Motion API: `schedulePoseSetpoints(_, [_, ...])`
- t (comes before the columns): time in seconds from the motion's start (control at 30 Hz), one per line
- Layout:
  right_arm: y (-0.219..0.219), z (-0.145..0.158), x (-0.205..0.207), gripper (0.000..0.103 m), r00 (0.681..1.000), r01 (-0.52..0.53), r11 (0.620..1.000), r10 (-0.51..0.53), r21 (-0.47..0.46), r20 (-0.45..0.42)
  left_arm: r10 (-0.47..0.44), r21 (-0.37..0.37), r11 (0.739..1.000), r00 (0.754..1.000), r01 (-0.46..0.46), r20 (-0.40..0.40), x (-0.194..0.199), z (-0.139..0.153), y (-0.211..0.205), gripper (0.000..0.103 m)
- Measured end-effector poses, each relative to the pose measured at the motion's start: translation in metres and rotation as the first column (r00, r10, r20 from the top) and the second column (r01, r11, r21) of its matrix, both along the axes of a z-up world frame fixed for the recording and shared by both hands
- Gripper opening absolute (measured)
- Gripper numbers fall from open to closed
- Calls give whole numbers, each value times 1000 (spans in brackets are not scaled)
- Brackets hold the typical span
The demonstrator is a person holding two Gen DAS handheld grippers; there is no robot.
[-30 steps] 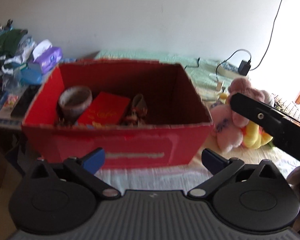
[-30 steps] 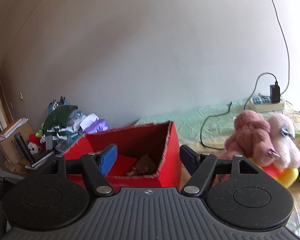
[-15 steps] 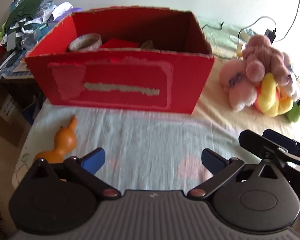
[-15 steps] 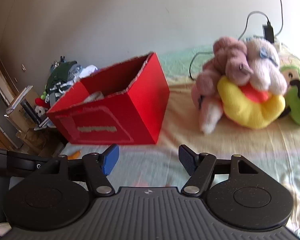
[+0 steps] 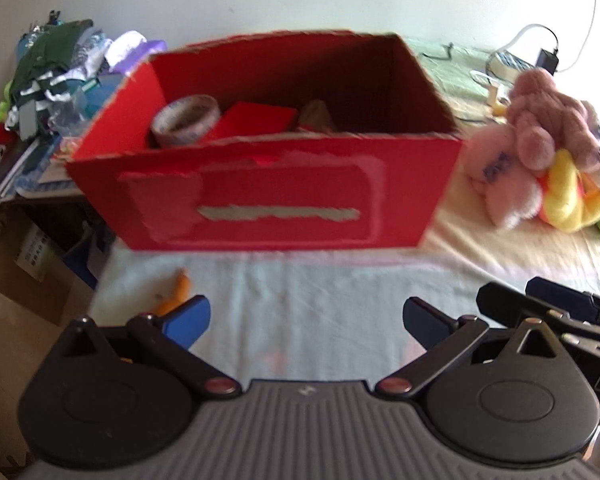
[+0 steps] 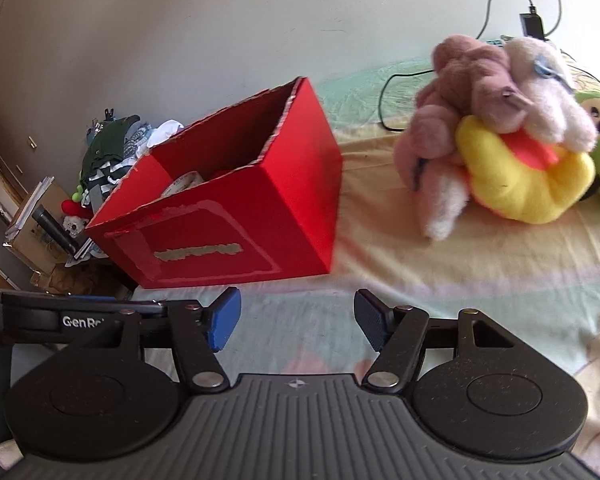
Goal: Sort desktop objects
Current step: 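Move the right gripper down to the orange gourd on the cloth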
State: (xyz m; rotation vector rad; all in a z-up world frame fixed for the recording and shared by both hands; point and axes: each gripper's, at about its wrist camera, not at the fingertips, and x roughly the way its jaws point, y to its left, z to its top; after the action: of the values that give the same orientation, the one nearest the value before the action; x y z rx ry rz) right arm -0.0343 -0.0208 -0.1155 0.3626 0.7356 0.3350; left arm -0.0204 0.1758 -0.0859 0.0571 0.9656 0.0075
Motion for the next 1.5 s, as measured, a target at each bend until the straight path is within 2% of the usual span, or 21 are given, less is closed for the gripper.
schedulePoseSetpoints(0.23, [51, -3, 15, 66, 997, -47, 999, 47, 7, -64, 38, 5, 999, 999, -38, -17, 12, 0, 55, 102])
schedulePoseSetpoints(0.43, [93, -3, 26, 65, 996, -65, 998, 66, 9, -63, 67, -5, 998, 997, -67, -35, 17, -7, 101, 102])
schedulePoseSetpoints(0.57, [116, -12, 33, 64, 990, -76, 996, 80, 40, -119, 92, -1, 996, 995, -92, -44, 18, -13, 128, 102])
schedulePoseSetpoints(0.73, [130, -14, 40, 55, 985, -53, 996, 63, 68, -158, 64, -58, 996, 994, -69, -88, 18, -22, 155, 100])
schedulePoseSetpoints(0.83, [137, -15, 42, 54, 983, -56, 996, 67, 69, -169, 50, -97, 993, 993, -60, -103, 17, -27, 169, 99])
schedulePoseSetpoints(0.97, [146, -15, 47, 53, 977, -88, 993, 100, 74, -186, -1, -180, 984, 994, -19, -107, 10, -31, 181, 100])
schedulePoseSetpoints(1.03, [151, -16, 50, 50, 973, -105, 991, 119, 80, -195, -42, -206, 978, 994, 20, -99, 6, -31, 181, 100])
schedulePoseSetpoints(1.2, [162, -22, 57, 41, 955, -158, 981, 180, 108, -235, -145, -224, 967, 985, 122, -92, 2, -34, 172, 100])
schedulePoseSetpoints(1.33, [169, -25, 61, 40, 937, -189, 974, 218, 128, -273, -206, -257, 951, 972, 172, -110, 2, -40, 166, 100])
schedulePoseSetpoints(1.5, [170, -28, 60, 41, 922, -204, 966, 244, 158, -302, -283, -235, 939, 953, 251, -113, 1, -43, 152, 100])
